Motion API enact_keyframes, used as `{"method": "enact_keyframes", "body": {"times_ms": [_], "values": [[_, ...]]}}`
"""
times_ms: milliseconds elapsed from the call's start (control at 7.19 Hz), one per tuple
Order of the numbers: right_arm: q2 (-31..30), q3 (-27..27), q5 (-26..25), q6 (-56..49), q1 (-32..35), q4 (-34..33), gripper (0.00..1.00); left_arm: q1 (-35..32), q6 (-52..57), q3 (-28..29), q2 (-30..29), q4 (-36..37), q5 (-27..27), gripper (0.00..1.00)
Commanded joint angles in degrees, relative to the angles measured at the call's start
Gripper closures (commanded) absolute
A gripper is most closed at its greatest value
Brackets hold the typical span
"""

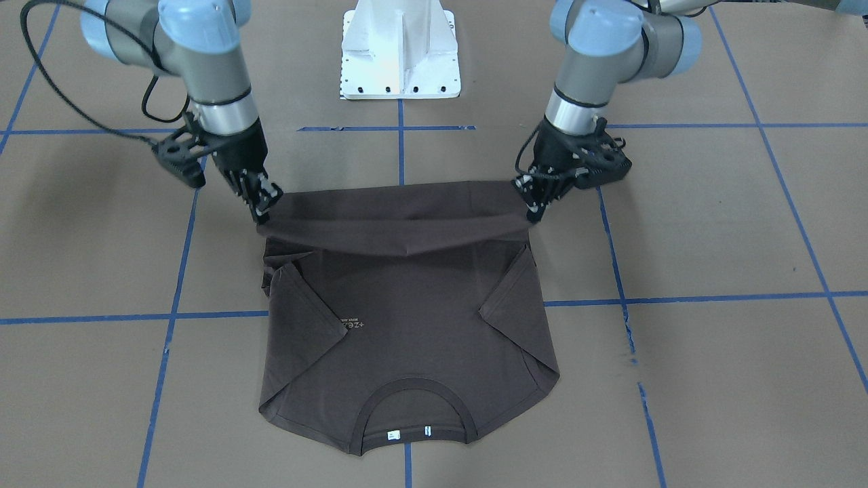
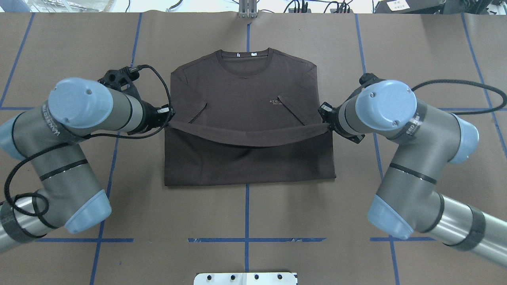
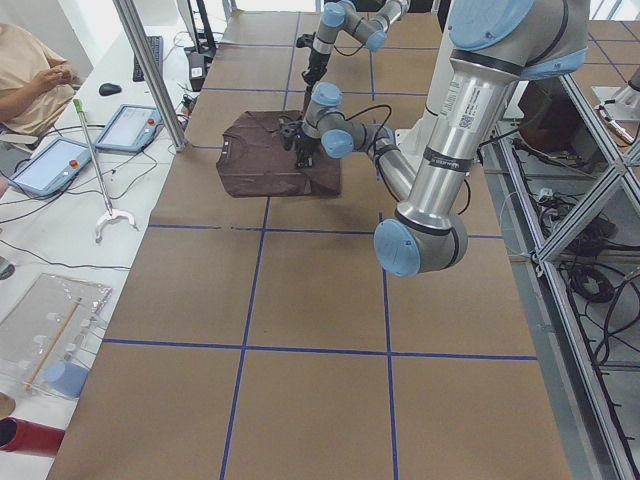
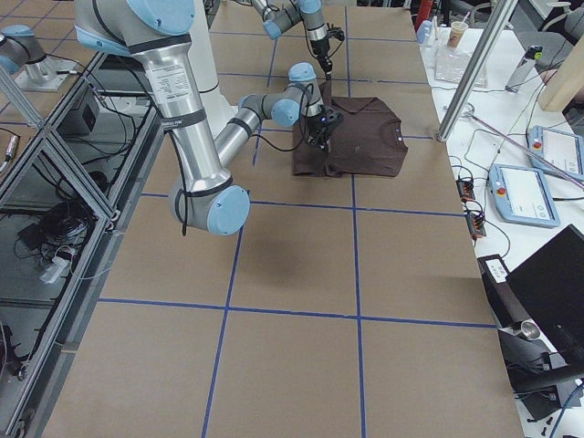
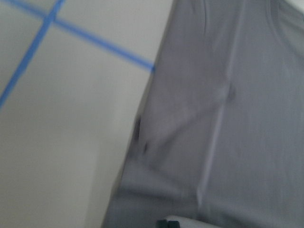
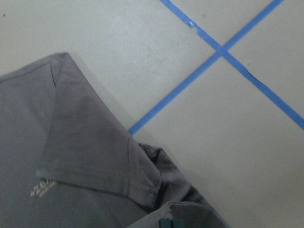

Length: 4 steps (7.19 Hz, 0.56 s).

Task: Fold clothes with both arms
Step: 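Lift both hem corners and fold them toward the collar with both grippers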

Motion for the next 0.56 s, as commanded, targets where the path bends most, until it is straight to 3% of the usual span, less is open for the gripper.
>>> {"method": "enact_keyframes", "body": {"times_ms": [0,139,417], "values": [[8.7,-15.8,0.5,-3.0,4.7,3.0,1.0,-6.0,1.1,12.5,-5.0,-7.6,0.0,1.0],[11.0,-21.6,1.5,-3.4,6.7,8.2,1.0,-6.6,1.1,17.2,-7.1,-9.9,2.0,1.0],[16.8,-30.5,2.3,-4.5,8.1,9.5,1.0,-6.6,1.0,24.2,-10.9,-12.8,4.5,1.0]]}}
